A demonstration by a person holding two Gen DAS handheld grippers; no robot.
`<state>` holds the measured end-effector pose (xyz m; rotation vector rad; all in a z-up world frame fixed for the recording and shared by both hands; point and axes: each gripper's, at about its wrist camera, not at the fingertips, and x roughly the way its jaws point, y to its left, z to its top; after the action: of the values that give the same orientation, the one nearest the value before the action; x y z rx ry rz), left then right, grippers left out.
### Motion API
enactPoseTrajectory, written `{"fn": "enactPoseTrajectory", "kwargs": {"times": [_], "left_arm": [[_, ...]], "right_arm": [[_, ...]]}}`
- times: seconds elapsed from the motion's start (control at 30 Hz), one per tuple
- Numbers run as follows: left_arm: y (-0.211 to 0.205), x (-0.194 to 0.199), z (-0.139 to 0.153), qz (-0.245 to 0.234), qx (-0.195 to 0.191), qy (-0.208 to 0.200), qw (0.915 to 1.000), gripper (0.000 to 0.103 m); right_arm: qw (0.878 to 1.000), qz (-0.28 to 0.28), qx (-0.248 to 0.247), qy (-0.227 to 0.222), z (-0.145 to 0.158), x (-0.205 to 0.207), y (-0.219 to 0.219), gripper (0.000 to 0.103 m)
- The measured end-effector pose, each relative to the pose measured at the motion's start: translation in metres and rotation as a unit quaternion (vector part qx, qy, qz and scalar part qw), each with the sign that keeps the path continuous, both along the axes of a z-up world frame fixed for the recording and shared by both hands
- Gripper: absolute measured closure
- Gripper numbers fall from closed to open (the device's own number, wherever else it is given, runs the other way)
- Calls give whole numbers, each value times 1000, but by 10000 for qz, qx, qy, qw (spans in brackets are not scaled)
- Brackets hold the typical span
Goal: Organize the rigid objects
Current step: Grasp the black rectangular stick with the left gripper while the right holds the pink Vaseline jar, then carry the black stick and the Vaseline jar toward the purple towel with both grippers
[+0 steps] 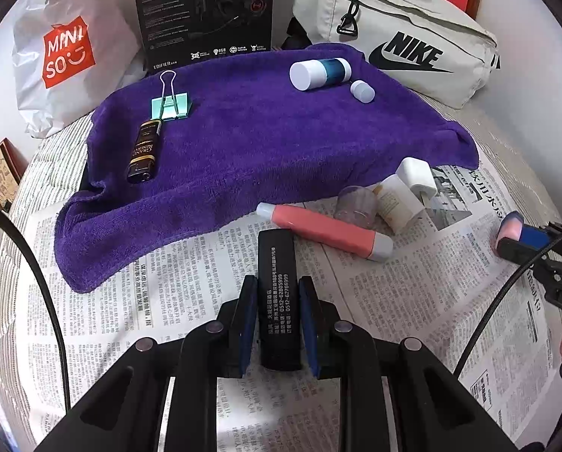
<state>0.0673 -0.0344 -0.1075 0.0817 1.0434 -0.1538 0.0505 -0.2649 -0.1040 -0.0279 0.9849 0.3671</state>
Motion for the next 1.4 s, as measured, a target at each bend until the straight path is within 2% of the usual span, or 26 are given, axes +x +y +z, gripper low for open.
{"fn": "enactPoseTrajectory", "kwargs": {"times": [0.07,0.2,0.5,1.0,1.4], "left_arm": [[5,-1,2,47,-12,-8,10000,82],[15,-5,10,27,-294,-69,9995,82],[33,-7,23,124,-335,-146,9993,82],[55,6,43,211,-216,-228,9993,82],[72,11,76,353,-144,-361,9986,82]], "right_arm": [[10000,18,-17,-17,3,0,1,67],[10000,49,-45,-59,8,1,5,67],[9996,211,-66,-151,20,7,18,67],[9985,388,-17,-381,40,28,31,67],[9968,552,178,-559,66,48,45,67]]}}
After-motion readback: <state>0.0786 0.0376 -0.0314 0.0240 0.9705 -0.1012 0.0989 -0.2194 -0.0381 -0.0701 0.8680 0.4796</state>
